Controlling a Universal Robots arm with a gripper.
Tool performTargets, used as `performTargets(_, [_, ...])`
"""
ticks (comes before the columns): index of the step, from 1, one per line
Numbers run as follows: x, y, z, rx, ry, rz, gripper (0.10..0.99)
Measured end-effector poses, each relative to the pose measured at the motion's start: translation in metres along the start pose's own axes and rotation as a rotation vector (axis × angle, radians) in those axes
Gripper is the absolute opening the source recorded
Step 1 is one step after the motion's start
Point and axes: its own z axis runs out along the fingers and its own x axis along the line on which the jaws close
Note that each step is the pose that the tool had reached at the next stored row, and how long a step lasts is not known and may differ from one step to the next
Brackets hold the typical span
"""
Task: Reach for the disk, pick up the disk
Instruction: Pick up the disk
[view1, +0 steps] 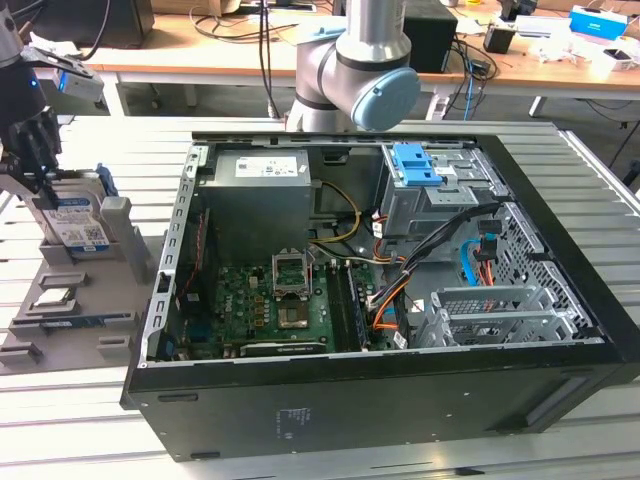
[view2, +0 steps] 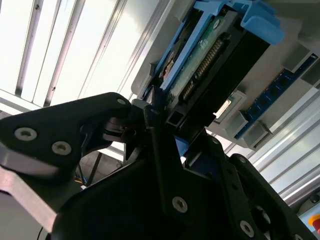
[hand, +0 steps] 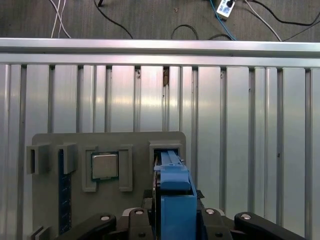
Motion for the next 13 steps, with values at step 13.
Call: performTargets(13, [0.0, 0.0, 0.0002, 0.0, 0.0, 0.0, 0.365])
